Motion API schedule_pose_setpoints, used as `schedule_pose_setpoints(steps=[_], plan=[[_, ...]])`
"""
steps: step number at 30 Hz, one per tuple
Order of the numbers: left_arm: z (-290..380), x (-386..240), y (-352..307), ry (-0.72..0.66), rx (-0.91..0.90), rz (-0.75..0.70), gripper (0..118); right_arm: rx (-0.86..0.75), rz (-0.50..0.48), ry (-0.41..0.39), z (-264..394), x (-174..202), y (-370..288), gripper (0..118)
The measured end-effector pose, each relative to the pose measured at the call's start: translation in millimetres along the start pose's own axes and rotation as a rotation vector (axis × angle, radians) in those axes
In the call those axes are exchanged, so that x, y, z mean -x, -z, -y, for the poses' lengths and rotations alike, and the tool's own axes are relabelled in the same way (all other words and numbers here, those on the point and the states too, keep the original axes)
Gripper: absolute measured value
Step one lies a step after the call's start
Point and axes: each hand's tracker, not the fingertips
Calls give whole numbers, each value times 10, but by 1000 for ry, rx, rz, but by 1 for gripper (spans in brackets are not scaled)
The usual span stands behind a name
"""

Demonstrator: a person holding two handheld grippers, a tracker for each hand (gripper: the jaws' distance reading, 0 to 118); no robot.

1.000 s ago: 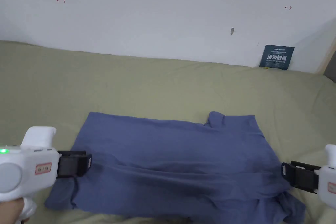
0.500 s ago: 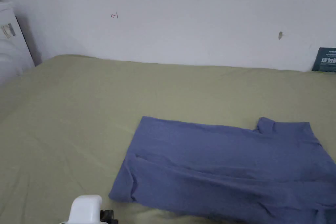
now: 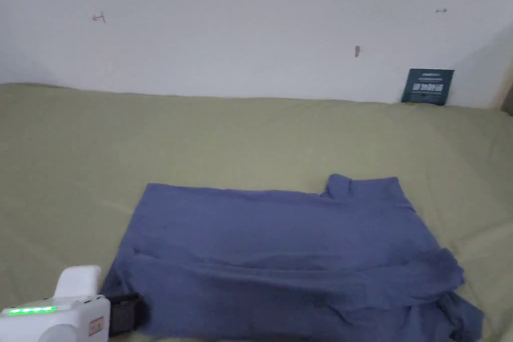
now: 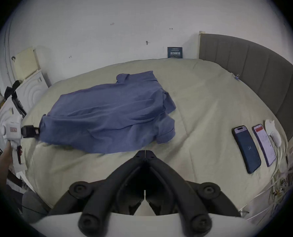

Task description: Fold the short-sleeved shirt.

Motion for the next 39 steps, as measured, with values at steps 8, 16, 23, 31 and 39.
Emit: schedule_pose_setpoints(steps=[8, 16, 23, 31, 39], plan=[[39, 33, -90, -18, -12, 79, 6, 59, 58, -2, -149, -409, 602, 70], [51, -53, -270, -18, 4, 95, 6, 73, 17, -117, -247, -315, 1080, 69], [24, 38, -279, -55, 17, 133, 6, 45, -12, 26, -105, -507, 957, 6], [11, 101, -430, -42, 2, 163, 6, -8, -35, 55, -88, -507, 635, 6], [88, 228, -924, 6, -24, 161, 6, -23, -53, 5, -161, -391, 50, 6]])
